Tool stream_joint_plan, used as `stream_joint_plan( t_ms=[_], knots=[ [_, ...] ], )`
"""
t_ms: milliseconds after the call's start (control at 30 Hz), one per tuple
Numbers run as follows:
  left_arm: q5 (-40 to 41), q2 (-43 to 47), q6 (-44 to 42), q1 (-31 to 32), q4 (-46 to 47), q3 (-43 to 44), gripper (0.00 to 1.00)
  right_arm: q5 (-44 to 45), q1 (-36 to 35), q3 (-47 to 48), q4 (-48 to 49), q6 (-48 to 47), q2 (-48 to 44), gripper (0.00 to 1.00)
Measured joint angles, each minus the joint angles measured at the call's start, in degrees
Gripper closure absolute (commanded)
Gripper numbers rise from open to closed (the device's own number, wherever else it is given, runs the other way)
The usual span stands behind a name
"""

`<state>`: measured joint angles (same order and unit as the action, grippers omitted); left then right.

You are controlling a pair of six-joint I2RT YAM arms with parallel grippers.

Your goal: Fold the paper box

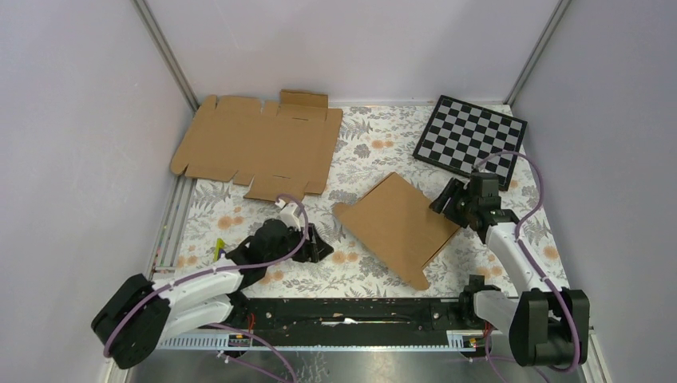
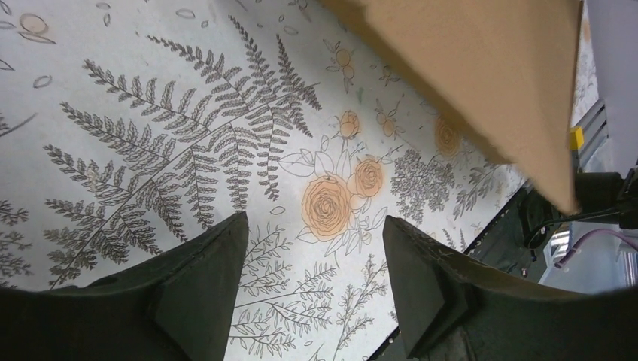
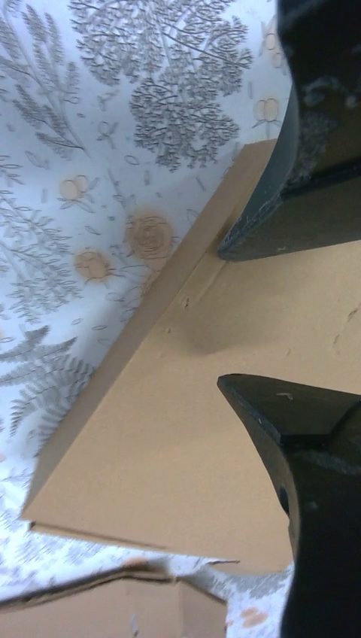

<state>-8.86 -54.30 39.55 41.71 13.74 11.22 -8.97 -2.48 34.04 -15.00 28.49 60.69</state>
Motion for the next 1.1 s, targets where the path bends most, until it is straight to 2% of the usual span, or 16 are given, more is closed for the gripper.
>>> stream_joint_plan(
  t_ms=[333,567,733,867,1000,1100],
  knots=[
    [-3.63,-9.49,4.00,-0.04,9.05,-0.17,0.34,-5.46,3.98,0.81,10.73,-1.27,8.13,0.43],
    [-3.37,-15.23,8.79,-0.02,16.76,-1.27,0.38,-7.08,6.32,3.21,9.38,-2.05,9.73,0.43],
    [-3.06,-15.93,11.54,1.49,17.05,-0.98,0.38,-6.69,6.49,11.08,8.37,-3.65,14.86,0.41],
    [-2.27,-14.51,14.14,2.14,18.32,-2.86,0.39,-5.42,6.51,11.69,9.53,-5.44,16.04,0.38],
    [-1.90,-10.99,14.69,2.23,12.46,-2.38,0.40,-4.85,6.51,10.16,9.62,-5.88,18.18,0.37],
    [-1.81,-7.10,14.84,2.54,7.98,-0.98,0.40,-5.79,6.51,9.33,9.11,-5.92,19.91,0.40]
  ],
)
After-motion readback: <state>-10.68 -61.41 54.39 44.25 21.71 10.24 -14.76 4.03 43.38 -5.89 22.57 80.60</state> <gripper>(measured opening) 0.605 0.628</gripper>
